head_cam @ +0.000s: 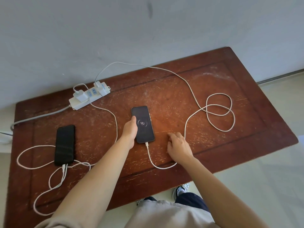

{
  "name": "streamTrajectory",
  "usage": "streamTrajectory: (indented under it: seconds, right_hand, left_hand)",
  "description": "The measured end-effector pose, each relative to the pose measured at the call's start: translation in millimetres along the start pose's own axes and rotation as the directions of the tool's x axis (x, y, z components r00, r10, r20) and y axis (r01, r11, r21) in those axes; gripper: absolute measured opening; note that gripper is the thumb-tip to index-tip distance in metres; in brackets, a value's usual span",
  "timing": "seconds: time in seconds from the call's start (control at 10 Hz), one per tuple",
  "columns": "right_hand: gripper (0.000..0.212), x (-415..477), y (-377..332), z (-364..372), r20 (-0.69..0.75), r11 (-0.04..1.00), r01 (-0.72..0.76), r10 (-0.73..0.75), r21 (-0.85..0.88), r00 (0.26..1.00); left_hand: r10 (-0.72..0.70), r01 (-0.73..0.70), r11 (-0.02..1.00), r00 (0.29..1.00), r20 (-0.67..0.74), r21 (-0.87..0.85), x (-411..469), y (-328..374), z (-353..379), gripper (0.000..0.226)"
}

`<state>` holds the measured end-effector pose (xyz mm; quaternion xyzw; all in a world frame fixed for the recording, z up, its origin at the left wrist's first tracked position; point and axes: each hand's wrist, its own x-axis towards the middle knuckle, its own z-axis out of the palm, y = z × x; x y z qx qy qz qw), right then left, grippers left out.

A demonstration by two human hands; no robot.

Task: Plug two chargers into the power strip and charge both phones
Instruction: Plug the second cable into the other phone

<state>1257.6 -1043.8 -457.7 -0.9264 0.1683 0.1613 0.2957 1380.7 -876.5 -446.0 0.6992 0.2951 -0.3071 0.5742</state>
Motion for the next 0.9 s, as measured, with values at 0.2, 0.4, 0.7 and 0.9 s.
streamTrajectory:
  seconds: [0.2, 0.4, 0.7, 0.9]
  right_hand:
    - [0.062, 10.3, -25.1, 18.3, 0.211, 0.99, 0.115, -0.131, 0.087, 0.969]
    - [0.067, 14.0, -25.8, 20.0, 0.24, 0.991, 0.067, -0.094, 0.119, 0.966]
    - [0.058, 4.0, -30.3, -27.8, 0.18, 0.993, 0.073, -0.089, 0.093, 0.98]
    - [0.043, -21.4, -83.1, -134.4, -0.208, 0.86, 0.395, -0.343, 0.322, 0.916]
  left_hand:
    - [0.075, -0.075, 0.992, 0.997, 0.006, 0.105, -13.4, -9.7, 2.4, 0.068]
    - [0.153, -0.161, 0.952, 0.987, 0.051, 0.26, -32.5, -23.7, 7.2, 0.077]
    - [0.396, -0.396, 0.535, 0.898, 0.192, 0.746, -56.7, -43.7, -29.5, 0.067]
    - [0.367, -0.353, 0.209, 0.893, 0.262, 0.912, -72.0, -83.8, -57.0, 0.065]
